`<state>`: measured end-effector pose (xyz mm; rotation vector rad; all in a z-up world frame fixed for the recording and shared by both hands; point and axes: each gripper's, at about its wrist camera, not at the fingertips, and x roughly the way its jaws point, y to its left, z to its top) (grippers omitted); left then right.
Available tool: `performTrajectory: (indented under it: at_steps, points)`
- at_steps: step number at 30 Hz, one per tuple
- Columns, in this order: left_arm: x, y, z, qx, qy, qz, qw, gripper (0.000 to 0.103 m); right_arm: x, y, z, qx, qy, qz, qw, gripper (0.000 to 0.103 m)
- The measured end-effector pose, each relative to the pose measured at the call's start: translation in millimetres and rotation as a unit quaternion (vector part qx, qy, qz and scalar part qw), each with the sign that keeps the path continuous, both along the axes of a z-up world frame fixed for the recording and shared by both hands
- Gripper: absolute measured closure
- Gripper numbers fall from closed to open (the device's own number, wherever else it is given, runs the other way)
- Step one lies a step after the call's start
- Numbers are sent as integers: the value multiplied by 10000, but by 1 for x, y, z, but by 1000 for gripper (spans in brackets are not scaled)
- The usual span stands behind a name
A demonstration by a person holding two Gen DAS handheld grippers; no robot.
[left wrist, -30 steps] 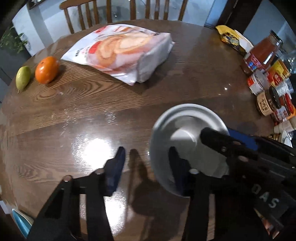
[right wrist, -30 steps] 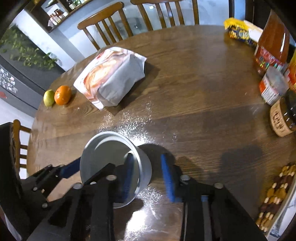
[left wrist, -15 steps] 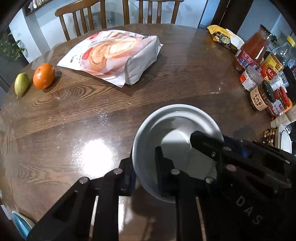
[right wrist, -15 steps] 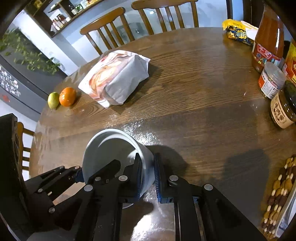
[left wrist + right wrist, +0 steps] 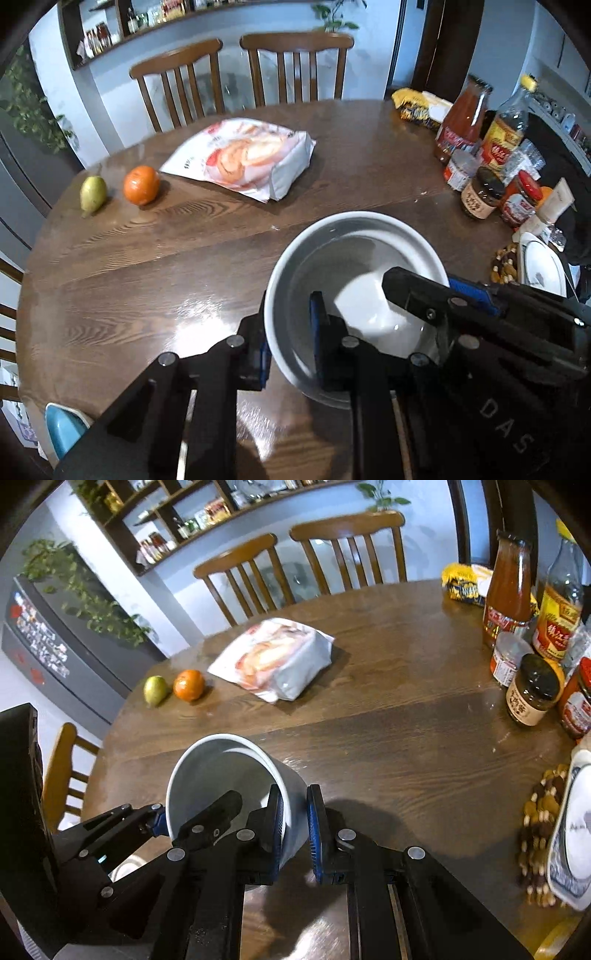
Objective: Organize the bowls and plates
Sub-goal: 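Lift the small white bowl and carry it over the nested bowls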
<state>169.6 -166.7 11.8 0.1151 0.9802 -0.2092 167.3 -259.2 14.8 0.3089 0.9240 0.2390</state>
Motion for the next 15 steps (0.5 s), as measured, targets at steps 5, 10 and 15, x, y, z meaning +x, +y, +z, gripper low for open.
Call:
performTrajectory:
  at_steps: [5,10,15]
  points:
    - [-32,11,16,126,-361,67,9992,87,-30,12,15,92,-196,100,9997,88]
    - [-59,32,23,18,-402,202,9990,87,-58,31,23,73,-311,222,9992,88]
    - [-85,53,26,-5,-436,354,9984,87,-83,54,27,53,-378,403,9985,88]
